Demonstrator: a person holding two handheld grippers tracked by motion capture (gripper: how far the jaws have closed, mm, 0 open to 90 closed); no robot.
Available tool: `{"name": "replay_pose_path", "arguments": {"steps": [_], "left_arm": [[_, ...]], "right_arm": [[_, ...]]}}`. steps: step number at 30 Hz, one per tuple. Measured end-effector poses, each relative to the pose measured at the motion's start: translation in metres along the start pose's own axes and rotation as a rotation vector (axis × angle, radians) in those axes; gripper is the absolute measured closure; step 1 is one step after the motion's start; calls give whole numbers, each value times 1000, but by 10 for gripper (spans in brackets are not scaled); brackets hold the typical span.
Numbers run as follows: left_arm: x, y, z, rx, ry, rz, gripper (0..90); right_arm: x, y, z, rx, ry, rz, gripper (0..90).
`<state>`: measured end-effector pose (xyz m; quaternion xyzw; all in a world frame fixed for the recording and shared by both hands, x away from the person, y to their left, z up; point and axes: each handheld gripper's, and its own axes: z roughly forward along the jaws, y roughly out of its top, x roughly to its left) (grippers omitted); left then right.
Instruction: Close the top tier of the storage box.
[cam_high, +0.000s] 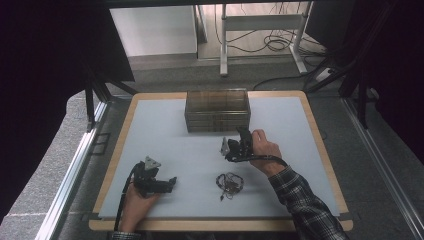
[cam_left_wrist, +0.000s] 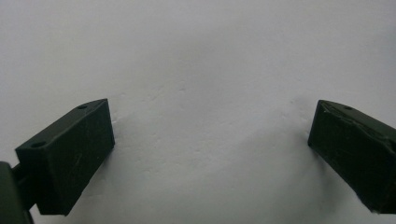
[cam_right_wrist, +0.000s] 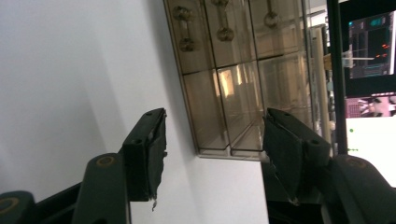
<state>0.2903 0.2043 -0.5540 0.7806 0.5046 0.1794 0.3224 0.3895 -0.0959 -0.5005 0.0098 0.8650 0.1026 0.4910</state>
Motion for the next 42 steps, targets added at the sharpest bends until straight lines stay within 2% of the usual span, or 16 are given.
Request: {"name": "replay_pose_path", "arguments": {"steps": [5, 6, 15, 25, 30, 32, 35, 36, 38, 42], "left_arm": [[0, 0, 0, 0, 0, 0, 5], [0, 0, 0, -2, 0, 0, 5], [0, 0, 0, -2, 0, -1, 5], [0, 0, 0, -2, 0, -1, 6], [0, 0, 0, 0, -1, 3, 5], [0, 0, 0, 1, -1, 3, 5], [0, 0, 0, 1, -1, 4, 6], [0, 0, 0, 0, -1, 2, 5], [0, 0, 0, 1, -1, 3, 5], [0, 0, 0, -2, -1, -1, 5]], "right_arm": [[0, 5, 2, 8, -36, -33, 431], [0, 7, 2, 8, -49, -62, 446], [2, 14, 7, 19, -95, -123, 486], [2, 20, 14, 11, -93, -142, 512], [0, 24, 16, 16, -121, -151, 528], [0, 25, 16, 28, -118, -151, 530], [0, 27, 18, 16, -114, -157, 540], [1, 30, 18, 38, -126, -164, 547], [2, 30, 19, 25, -119, -162, 551], [2, 34, 22, 23, -139, -173, 564]]}}
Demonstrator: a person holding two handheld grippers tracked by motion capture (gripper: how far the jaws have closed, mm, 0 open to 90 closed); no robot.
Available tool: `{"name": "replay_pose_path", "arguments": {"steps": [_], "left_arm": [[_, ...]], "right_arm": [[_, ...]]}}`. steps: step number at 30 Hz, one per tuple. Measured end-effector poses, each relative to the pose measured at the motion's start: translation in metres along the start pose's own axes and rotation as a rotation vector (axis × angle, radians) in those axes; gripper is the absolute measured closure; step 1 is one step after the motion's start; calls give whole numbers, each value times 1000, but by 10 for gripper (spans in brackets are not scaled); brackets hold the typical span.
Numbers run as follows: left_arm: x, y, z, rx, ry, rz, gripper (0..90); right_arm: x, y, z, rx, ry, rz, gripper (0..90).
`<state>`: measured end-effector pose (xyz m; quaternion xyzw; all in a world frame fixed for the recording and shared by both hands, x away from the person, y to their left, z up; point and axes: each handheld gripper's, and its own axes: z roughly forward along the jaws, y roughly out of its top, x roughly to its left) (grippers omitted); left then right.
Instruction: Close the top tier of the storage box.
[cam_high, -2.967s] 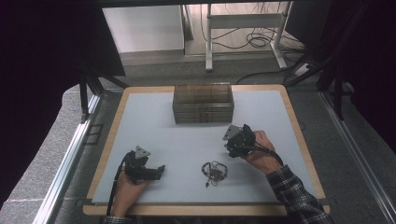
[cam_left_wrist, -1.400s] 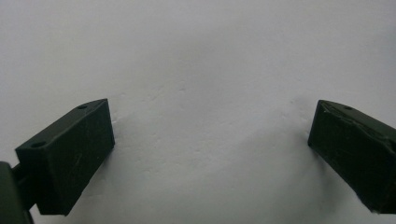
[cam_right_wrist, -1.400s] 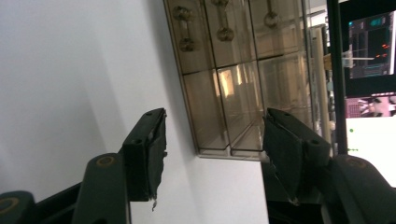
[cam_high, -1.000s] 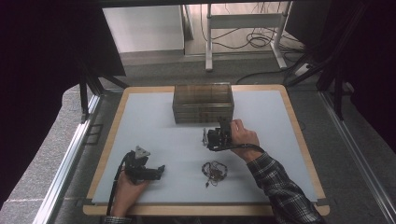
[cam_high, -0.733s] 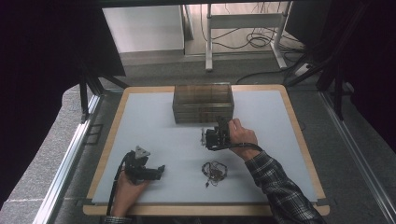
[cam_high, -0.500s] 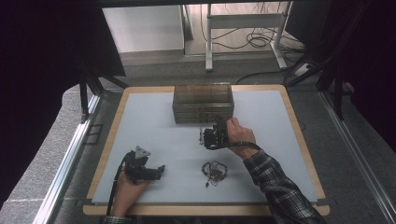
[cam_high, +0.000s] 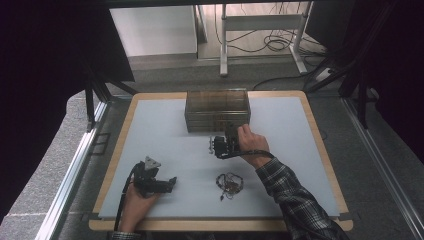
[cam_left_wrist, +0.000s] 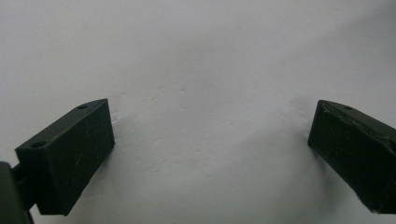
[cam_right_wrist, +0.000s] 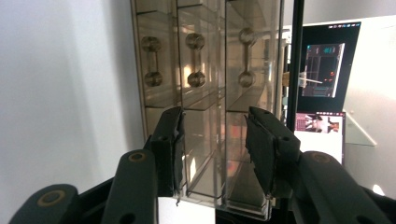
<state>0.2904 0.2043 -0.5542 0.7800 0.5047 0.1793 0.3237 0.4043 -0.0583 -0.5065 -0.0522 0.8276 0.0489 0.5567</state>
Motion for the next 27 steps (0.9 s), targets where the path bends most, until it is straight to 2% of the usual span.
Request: {"name": "replay_pose_path", "arguments": {"steps": [2, 6, 8, 14, 27], "left_arm": [[0, 0, 0, 0, 0, 0, 5], [0, 0, 0, 0, 0, 0, 5], [0, 0, 0, 0, 0, 0, 5], [0, 0, 0, 0, 0, 0, 5], [0, 0, 0, 0, 0, -1, 5]], "right_arm": [[-1, 3, 2, 6, -25, -15, 582], [-2, 5, 4, -2, -35, -18, 594], [-2, 8, 6, 11, -47, -38, 612], [-1, 11, 12, 12, -69, -53, 639], [-3, 14, 19, 13, -103, -69, 684]]}}
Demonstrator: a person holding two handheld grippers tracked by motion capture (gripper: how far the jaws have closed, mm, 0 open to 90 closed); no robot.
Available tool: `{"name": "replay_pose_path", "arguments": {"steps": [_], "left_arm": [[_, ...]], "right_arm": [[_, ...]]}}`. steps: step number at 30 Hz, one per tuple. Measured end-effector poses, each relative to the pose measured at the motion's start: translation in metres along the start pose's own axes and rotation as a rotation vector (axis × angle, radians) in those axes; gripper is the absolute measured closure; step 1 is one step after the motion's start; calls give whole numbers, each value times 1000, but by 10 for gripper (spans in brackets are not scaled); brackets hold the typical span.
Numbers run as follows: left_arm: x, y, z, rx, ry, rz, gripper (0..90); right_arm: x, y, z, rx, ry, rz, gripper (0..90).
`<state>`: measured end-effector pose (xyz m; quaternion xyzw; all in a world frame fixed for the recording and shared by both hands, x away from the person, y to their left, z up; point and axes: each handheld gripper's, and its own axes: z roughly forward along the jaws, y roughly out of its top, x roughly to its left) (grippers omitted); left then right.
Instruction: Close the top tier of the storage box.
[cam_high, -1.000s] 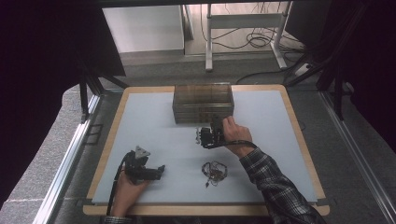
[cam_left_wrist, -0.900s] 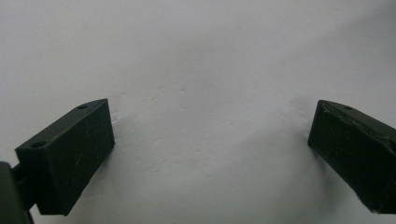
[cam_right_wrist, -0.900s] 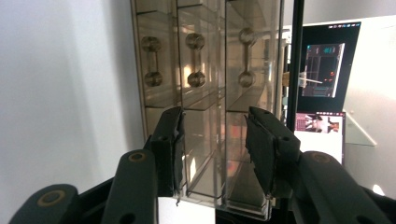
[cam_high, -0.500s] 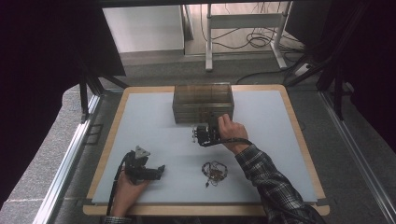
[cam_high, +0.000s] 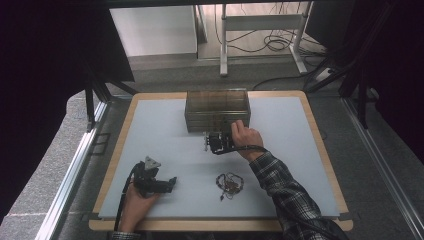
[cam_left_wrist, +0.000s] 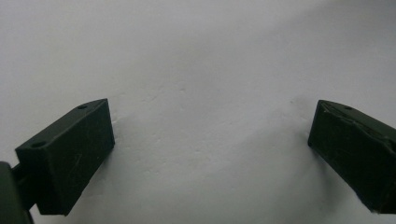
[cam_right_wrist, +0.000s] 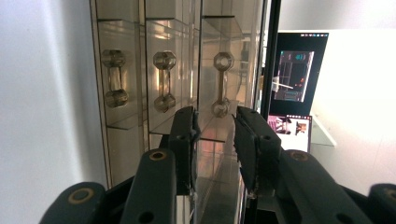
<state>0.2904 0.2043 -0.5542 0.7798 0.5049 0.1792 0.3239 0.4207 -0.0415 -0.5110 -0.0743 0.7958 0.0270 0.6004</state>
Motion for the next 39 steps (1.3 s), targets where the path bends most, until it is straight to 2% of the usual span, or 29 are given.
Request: {"name": "replay_pose_path", "arguments": {"steps": [17, 22, 39], "left_arm": [[0, 0, 0, 5, 2, 5, 5], [0, 0, 0, 2, 1, 2, 5], [0, 0, 0, 4, 1, 5, 5]], "right_arm": [[0, 3, 9, 8, 6, 4, 724], [-1, 4, 10, 7, -8, 3, 740], [-3, 5, 10, -1, -8, 3, 802]]}}
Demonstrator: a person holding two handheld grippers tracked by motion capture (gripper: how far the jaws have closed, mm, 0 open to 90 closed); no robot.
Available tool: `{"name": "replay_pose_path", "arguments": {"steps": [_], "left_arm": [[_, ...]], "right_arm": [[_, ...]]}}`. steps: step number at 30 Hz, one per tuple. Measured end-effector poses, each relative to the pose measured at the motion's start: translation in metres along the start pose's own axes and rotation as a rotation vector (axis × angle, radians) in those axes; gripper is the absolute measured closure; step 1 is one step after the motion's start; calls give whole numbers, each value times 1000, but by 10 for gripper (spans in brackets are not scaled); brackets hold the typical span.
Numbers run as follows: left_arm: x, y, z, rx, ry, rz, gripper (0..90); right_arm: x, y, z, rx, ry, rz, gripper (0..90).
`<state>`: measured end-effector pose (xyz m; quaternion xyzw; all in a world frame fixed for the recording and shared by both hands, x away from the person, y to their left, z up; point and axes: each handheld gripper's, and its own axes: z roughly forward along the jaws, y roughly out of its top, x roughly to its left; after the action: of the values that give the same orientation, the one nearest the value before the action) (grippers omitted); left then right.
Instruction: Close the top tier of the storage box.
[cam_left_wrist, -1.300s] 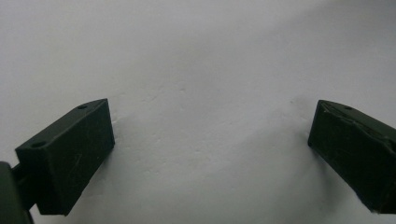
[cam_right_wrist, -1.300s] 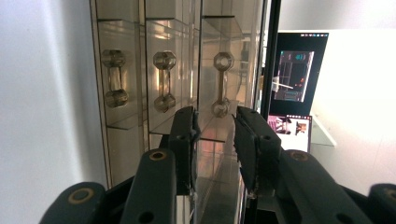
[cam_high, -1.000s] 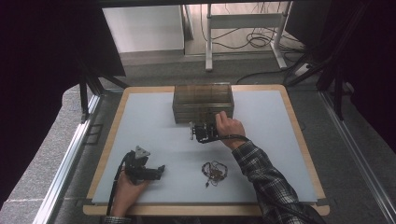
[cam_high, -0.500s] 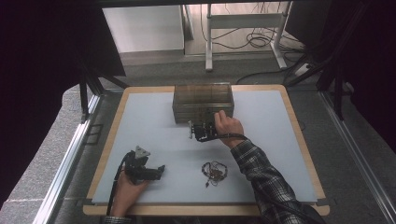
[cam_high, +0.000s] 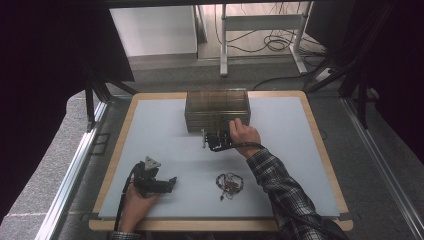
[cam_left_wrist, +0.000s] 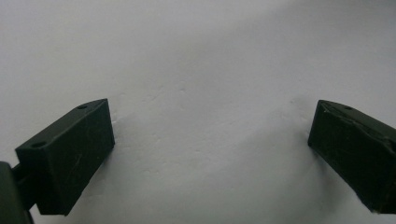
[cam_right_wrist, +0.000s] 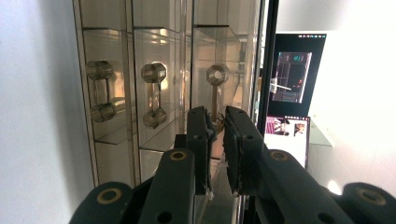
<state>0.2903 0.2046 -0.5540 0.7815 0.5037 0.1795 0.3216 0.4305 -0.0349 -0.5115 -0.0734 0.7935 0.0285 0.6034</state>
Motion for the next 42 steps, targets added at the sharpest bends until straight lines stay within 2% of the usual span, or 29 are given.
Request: {"name": "replay_pose_path", "arguments": {"steps": [42], "left_arm": [[0, 0, 0, 0, 0, 1, 6]], "right_arm": [[5, -3, -21, -26, 6, -6, 804]]}}
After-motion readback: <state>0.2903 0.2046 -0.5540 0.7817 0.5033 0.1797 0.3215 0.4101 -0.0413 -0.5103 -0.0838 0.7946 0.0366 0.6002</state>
